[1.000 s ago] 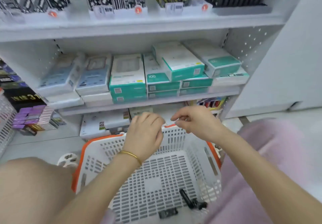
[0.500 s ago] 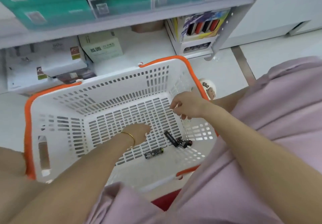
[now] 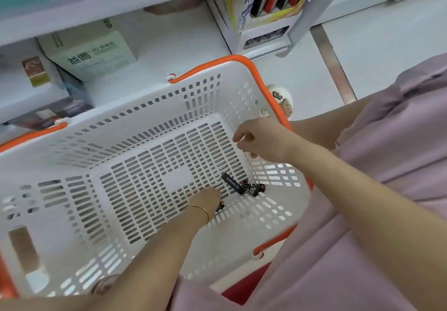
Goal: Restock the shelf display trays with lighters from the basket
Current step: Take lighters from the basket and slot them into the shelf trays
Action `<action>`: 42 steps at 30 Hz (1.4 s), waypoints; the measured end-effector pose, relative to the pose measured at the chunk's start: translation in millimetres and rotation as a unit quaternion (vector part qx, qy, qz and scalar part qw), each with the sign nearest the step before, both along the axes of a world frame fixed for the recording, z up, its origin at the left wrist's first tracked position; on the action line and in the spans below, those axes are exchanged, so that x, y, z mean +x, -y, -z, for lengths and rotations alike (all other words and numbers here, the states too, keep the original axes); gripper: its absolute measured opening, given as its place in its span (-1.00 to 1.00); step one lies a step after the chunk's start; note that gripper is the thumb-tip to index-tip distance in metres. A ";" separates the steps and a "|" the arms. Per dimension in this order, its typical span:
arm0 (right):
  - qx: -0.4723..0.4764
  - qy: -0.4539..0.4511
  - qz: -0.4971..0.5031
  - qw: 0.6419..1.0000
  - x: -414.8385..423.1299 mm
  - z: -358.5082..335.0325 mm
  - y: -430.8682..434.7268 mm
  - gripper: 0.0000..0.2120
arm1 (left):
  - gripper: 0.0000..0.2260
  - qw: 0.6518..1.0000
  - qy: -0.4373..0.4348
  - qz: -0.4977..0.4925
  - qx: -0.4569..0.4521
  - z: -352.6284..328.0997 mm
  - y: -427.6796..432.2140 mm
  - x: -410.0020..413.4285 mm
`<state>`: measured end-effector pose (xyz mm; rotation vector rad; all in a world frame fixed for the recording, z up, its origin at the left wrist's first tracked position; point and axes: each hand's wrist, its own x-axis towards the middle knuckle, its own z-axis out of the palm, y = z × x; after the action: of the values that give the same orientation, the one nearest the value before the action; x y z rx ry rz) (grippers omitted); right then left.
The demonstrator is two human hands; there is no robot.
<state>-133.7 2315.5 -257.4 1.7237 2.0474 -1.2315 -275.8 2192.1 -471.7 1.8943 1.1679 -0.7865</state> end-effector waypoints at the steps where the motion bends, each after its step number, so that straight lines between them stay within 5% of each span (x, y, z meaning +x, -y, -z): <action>1: -0.001 0.002 0.000 1.000 0.5 0.4 0.6 -0.79 | -0.63 1.000 0.000 -0.003 -0.004 0.2 -0.1 -0.7; 5: 0.002 0.004 -0.004 1.000 0.3 -1.7 0.2 -0.79 | -0.74 0.997 0.054 0.000 0.049 0.9 -7.1 0.6; 10: 0.016 0.004 -0.005 1.000 -0.7 -2.9 -1.8 -0.77 | -0.57 0.964 0.134 0.102 0.204 10.7 -22.8 9.9; 16: 0.014 0.024 -0.005 1.000 0.4 1.4 -1.5 -0.78 | -0.64 0.949 0.115 0.187 0.226 6.2 -29.9 21.9; 20: 0.011 0.033 -0.011 0.999 -3.1 3.3 -1.4 -0.79 | -0.31 0.950 0.142 0.179 0.214 9.0 -38.3 25.8; 26: 0.013 0.028 -0.021 0.999 -6.0 3.7 -2.2 -0.78 | -0.57 0.946 0.111 0.225 0.206 -4.0 -42.3 32.0; 38: 0.011 0.032 -0.022 0.999 -7.4 3.9 -1.9 -0.78 | -0.57 0.937 0.101 0.274 0.194 -3.2 -42.2 18.4; 42: 0.014 0.037 -0.027 0.999 -6.9 4.7 -1.1 -0.77 | -0.49 0.918 0.159 0.317 0.181 2.7 -42.9 12.7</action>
<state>-140.6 2316.7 -262.1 1.6884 2.0633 -1.1131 -263.0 2235.0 -474.4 2.6507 0.5055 -0.5688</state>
